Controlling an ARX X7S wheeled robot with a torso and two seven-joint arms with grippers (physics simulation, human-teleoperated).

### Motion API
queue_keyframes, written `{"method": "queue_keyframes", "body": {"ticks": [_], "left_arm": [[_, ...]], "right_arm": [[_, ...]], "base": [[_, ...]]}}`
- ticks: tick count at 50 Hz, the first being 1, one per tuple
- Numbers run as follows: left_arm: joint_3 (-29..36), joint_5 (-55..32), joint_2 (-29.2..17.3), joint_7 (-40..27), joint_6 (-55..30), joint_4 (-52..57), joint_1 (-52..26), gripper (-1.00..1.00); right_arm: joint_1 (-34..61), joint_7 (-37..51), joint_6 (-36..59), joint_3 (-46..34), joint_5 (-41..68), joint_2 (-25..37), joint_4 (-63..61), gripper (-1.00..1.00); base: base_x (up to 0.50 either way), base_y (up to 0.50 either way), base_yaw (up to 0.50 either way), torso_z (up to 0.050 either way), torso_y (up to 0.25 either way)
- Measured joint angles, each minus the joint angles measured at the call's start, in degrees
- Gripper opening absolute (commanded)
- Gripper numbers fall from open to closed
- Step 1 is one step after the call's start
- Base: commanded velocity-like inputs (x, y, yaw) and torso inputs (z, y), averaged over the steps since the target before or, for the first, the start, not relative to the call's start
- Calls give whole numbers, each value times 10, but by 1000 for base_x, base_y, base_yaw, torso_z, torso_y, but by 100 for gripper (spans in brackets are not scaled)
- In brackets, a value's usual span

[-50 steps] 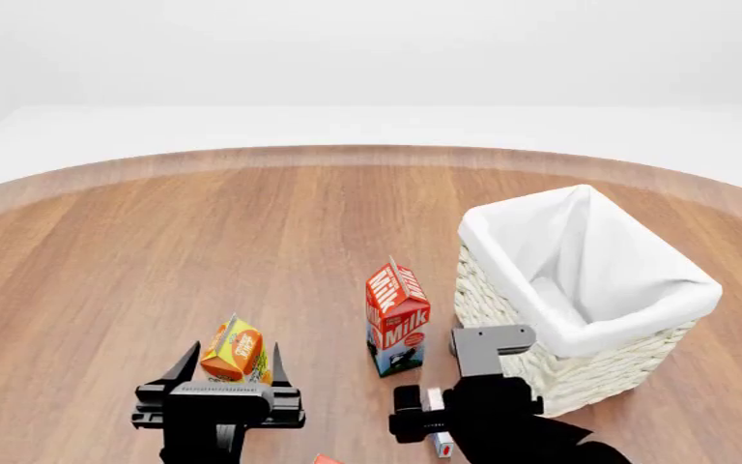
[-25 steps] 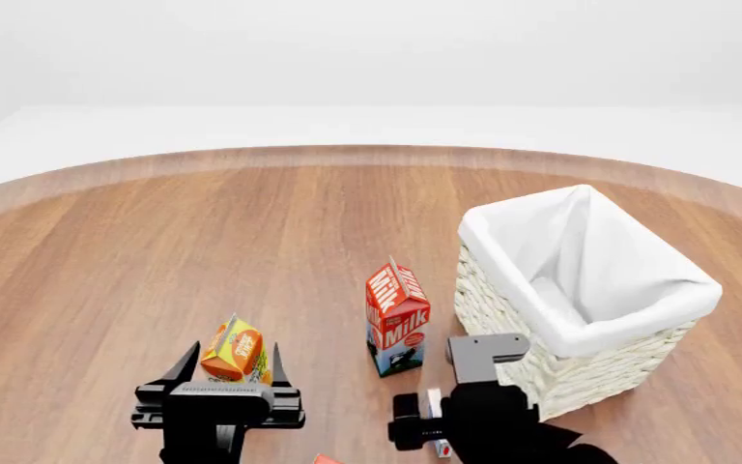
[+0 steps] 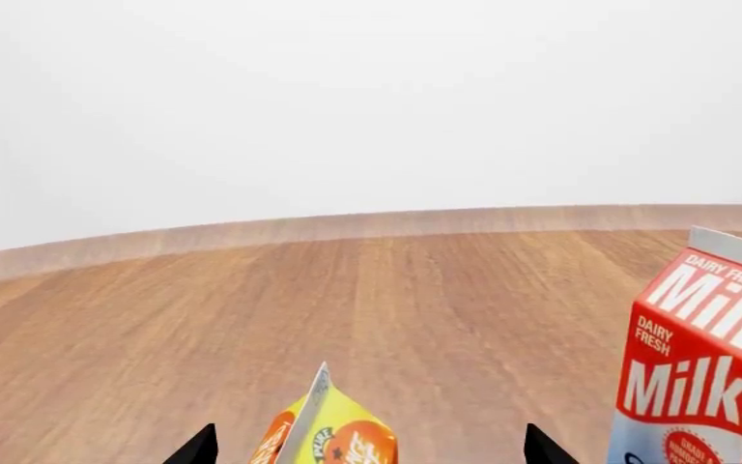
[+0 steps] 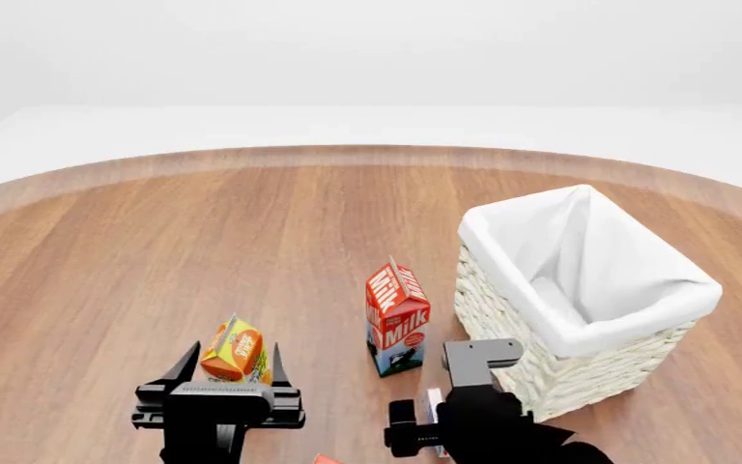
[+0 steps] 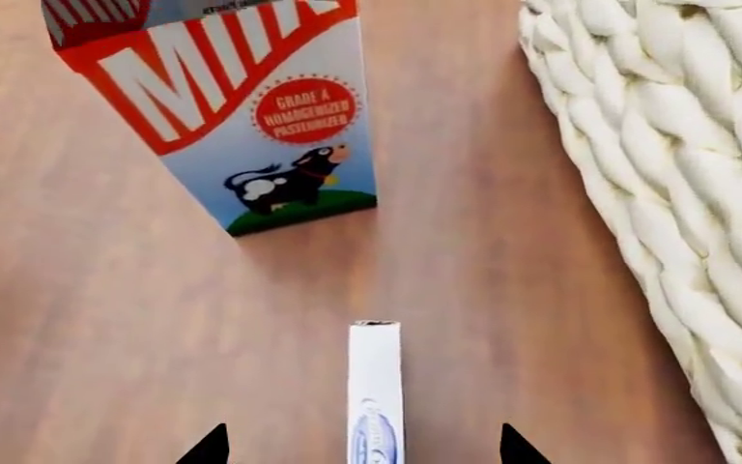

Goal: Pick up the cream cheese box and the butter, and put them in the basket.

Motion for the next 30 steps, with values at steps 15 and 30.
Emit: {"method": "queue_keyframes", "body": {"ticks": [15,30], "left_arm": [[3,-2,-2,-3,0,1,0,100],[6,-3,-5,-6,1,1,-1,100]], "right_arm": [[2,-1,-9,-5,3,-3,28,100],[3,1,-20,-11,3,-2,42,-100]], "base": [[0,0,0,0,0],[0,0,0,0,0]]}}
